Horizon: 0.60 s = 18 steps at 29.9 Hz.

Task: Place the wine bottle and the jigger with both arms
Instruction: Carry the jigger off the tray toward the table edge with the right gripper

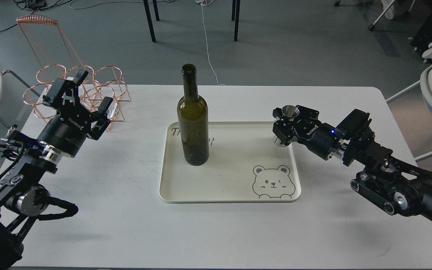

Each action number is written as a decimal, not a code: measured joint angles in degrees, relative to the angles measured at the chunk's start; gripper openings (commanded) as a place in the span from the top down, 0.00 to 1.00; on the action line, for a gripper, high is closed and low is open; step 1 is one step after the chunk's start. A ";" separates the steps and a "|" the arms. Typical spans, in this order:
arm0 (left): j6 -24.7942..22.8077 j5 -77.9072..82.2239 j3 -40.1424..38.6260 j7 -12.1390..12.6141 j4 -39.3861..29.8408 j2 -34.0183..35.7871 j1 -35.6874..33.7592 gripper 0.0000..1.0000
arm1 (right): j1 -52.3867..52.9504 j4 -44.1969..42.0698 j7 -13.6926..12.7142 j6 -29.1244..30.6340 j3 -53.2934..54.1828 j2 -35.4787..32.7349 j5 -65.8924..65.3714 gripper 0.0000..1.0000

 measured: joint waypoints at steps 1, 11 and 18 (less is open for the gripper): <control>0.00 -0.01 0.00 0.00 -0.02 0.02 -0.02 0.02 | -0.26 0.05 -0.01 0.00 0.33 -1.34 1.00 0.87; 0.00 -0.01 0.00 0.09 -0.08 -0.07 -0.43 0.02 | -5.41 -3.10 0.00 0.01 0.27 -9.00 6.00 0.86; 0.00 -0.02 0.00 0.09 -0.10 -0.07 -0.52 0.02 | -6.57 -8.05 0.00 0.01 0.19 -8.13 6.12 0.84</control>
